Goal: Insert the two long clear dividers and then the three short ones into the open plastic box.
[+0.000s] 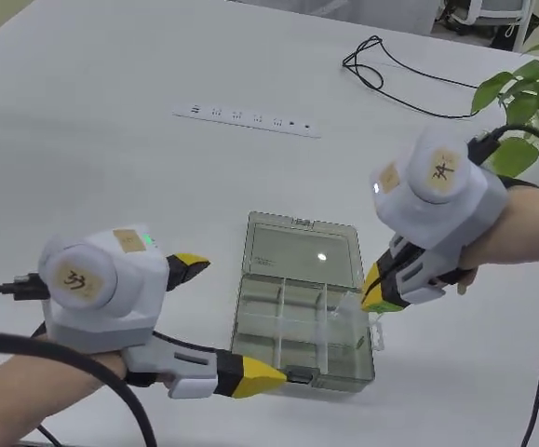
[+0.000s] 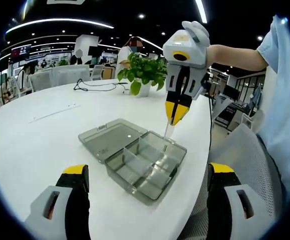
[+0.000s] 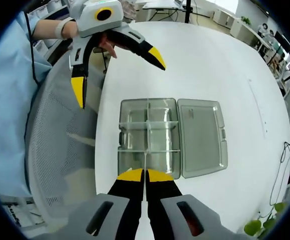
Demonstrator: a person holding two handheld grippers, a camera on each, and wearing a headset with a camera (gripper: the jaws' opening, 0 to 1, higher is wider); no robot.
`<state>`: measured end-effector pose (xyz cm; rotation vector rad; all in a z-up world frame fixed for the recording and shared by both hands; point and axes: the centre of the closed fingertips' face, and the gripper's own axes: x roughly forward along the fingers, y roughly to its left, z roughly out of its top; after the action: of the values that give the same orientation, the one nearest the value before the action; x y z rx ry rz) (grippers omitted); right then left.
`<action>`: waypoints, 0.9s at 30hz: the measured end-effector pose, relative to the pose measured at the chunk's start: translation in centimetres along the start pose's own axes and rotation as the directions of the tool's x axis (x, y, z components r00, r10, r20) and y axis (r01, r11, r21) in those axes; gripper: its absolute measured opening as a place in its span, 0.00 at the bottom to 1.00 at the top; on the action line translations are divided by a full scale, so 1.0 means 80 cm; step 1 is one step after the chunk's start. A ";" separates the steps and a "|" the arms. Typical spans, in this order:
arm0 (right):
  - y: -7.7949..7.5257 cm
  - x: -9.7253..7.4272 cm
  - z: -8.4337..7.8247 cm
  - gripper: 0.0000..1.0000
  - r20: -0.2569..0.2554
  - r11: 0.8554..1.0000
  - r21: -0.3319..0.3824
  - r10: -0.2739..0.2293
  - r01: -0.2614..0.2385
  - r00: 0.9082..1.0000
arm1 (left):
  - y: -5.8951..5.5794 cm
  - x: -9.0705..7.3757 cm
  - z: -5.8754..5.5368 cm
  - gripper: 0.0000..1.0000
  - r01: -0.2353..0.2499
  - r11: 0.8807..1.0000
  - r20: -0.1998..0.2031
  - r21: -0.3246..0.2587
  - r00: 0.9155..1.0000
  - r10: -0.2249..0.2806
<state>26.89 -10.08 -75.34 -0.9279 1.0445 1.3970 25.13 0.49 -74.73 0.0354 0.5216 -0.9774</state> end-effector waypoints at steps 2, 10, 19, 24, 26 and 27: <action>-0.001 0.003 -0.003 0.02 -0.010 1.000 -0.001 0.003 -0.003 1.000 | 0.001 -0.001 -0.001 1.00 -0.003 1.000 0.000 -0.001 1.000 0.003; -0.007 0.015 -0.010 0.02 -0.028 1.000 0.009 0.015 -0.015 0.999 | 0.002 -0.002 -0.004 1.00 -0.005 1.000 -0.001 -0.008 1.000 0.005; -0.006 0.023 -0.008 0.02 -0.025 1.000 0.015 0.027 -0.027 0.999 | 0.003 -0.002 -0.010 1.00 -0.005 1.000 -0.006 -0.021 1.000 0.005; -0.007 0.023 -0.010 0.02 -0.032 1.000 0.011 0.026 -0.025 0.999 | 0.002 -0.001 -0.012 0.99 -0.001 1.000 -0.010 -0.023 1.000 0.001; -0.008 0.023 -0.011 0.02 -0.040 1.000 0.005 0.023 -0.022 0.999 | 0.001 -0.001 -0.011 0.98 0.001 1.000 -0.007 -0.023 1.000 -0.001; -0.007 0.023 -0.011 0.02 -0.042 1.000 0.008 0.026 -0.025 0.999 | 0.001 0.000 -0.011 0.98 0.001 1.000 -0.007 -0.024 1.000 -0.002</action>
<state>27.27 -10.34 -77.40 -0.9454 1.0962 1.3987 24.83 0.78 -75.48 0.0174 0.5400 -0.9728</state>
